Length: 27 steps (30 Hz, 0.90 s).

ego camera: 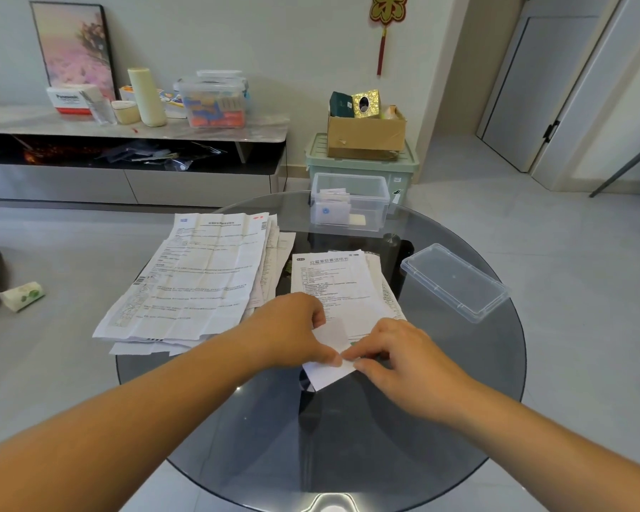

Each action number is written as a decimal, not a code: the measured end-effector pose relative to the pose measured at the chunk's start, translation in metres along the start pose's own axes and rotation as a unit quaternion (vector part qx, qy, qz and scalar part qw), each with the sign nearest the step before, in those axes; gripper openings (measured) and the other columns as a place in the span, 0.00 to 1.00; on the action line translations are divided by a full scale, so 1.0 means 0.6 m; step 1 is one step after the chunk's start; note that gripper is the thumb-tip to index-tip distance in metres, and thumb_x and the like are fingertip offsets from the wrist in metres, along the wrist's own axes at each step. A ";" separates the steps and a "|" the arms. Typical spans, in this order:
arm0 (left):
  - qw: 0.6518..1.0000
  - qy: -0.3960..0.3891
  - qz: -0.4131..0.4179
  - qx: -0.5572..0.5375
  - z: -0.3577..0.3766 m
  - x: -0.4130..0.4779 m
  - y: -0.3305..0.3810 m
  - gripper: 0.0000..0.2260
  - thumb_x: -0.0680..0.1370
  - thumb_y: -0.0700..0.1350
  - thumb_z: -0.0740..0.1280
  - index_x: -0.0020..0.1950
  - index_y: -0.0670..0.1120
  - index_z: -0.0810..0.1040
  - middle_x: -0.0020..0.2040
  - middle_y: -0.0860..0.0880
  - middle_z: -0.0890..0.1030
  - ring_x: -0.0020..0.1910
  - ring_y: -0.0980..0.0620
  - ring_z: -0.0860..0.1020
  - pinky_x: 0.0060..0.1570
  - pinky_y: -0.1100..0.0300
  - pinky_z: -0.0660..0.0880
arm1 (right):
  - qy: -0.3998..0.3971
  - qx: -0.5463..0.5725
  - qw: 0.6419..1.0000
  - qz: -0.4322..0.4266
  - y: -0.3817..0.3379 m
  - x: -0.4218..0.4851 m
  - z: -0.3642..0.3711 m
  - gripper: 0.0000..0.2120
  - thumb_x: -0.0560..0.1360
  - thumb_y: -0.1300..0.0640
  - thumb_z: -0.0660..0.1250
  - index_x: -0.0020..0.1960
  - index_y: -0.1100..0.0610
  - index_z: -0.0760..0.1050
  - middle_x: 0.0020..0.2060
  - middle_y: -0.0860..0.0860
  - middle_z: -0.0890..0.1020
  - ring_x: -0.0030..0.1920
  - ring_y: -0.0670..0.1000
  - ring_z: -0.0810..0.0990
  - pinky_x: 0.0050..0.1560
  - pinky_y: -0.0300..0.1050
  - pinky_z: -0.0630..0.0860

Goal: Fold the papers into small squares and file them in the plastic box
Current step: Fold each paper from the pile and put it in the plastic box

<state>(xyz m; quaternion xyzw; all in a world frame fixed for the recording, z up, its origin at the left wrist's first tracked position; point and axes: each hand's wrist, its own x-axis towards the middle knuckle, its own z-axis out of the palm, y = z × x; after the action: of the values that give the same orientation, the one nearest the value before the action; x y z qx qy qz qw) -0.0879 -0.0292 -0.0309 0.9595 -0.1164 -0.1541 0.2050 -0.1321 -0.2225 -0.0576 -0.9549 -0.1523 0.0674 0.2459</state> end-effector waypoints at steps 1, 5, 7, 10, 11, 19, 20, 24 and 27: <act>1.000 0.004 0.006 -0.007 0.000 0.000 0.000 0.14 0.72 0.56 0.76 0.47 0.49 0.75 0.45 0.52 0.79 0.43 0.55 0.76 0.40 0.64 0.72 | -0.001 0.002 1.000 -0.002 0.002 -0.002 -0.001 0.11 0.81 0.48 0.65 0.59 0.39 0.81 0.48 0.39 0.74 0.54 0.43 0.72 0.60 0.44 0.72; 0.996 0.021 0.008 -0.085 -0.009 -0.009 -0.001 0.07 0.78 0.50 0.71 0.47 0.48 0.76 0.42 0.53 0.79 0.38 0.57 0.75 0.36 0.65 0.71 | 0.002 0.014 1.000 -0.011 0.010 -0.009 -0.008 0.10 0.78 0.43 0.66 0.57 0.40 0.82 0.48 0.38 0.74 0.55 0.41 0.71 0.59 0.44 0.74; 0.989 0.011 -0.014 -0.144 -0.008 -0.019 0.000 0.07 0.78 0.46 0.71 0.51 0.50 0.74 0.45 0.51 0.80 0.36 0.55 0.78 0.32 0.64 0.74 | 0.009 0.013 1.000 -0.013 0.010 -0.013 -0.011 0.14 0.75 0.38 0.67 0.56 0.42 0.82 0.48 0.38 0.74 0.56 0.40 0.70 0.58 0.43 0.74; 0.975 -0.004 -0.033 -0.218 -0.004 -0.030 0.004 0.06 0.79 0.39 0.69 0.52 0.49 0.76 0.45 0.46 0.81 0.31 0.51 0.82 0.34 0.60 0.81 | 0.030 0.013 0.999 -0.023 0.005 -0.023 -0.011 0.22 0.70 0.32 0.69 0.58 0.42 0.79 0.51 0.35 0.72 0.58 0.39 0.68 0.59 0.36 0.70; 0.969 -0.013 -0.037 -0.245 -0.003 -0.033 0.006 0.05 0.79 0.38 0.68 0.51 0.47 0.79 0.45 0.45 0.82 0.30 0.51 0.82 0.36 0.59 0.82 | 0.032 0.011 0.999 -0.032 0.002 -0.026 -0.011 0.24 0.67 0.30 0.70 0.58 0.42 0.78 0.52 0.35 0.72 0.59 0.38 0.67 0.58 0.34 0.69; 0.948 -0.093 -0.068 -0.296 -0.003 -0.046 0.014 0.08 0.81 0.44 0.68 0.50 0.41 0.84 0.39 0.44 0.86 0.36 0.49 0.85 0.43 0.60 0.82 | 0.029 -0.033 0.996 -0.072 -0.004 -0.041 0.001 0.16 0.75 0.34 0.64 0.56 0.42 0.76 0.50 0.36 0.73 0.53 0.41 0.71 0.51 0.33 0.69; 0.956 -0.098 -0.058 -0.272 -0.003 -0.048 0.012 0.09 0.80 0.47 0.68 0.50 0.41 0.84 0.38 0.44 0.86 0.35 0.49 0.85 0.42 0.61 0.82 | 0.025 -0.027 0.997 -0.069 -0.003 -0.042 0.000 0.13 0.77 0.37 0.63 0.55 0.42 0.76 0.50 0.37 0.74 0.53 0.41 0.71 0.50 0.33 0.69; 0.989 -0.094 0.023 -0.113 0.004 -0.061 0.004 0.24 0.74 0.68 0.68 0.42 0.46 0.81 0.32 0.49 0.80 0.30 0.56 0.77 0.35 0.63 0.75 | 0.016 -0.015 0.998 -0.054 -0.001 -0.041 -0.002 0.12 0.80 0.40 0.60 0.49 0.45 0.78 0.45 0.39 0.74 0.51 0.42 0.72 0.48 0.36 0.71; 0.997 -0.038 0.058 -0.017 0.014 -0.061 -0.001 0.20 0.73 0.68 0.69 0.39 0.51 0.80 0.33 0.53 0.77 0.32 0.57 0.74 0.33 0.65 0.67 | 0.019 0.000 1.000 -0.018 0.001 -0.031 -0.005 0.07 0.79 0.43 0.64 0.49 0.44 0.78 0.43 0.38 0.76 0.47 0.41 0.74 0.45 0.36 0.71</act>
<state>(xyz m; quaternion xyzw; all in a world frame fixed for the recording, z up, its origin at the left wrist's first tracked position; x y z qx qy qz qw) -0.1247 -0.0210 -0.0294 0.9410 -0.1768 -0.1800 0.2257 -0.1490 -0.2304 -0.0543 -0.9531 -0.1648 0.0443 0.2500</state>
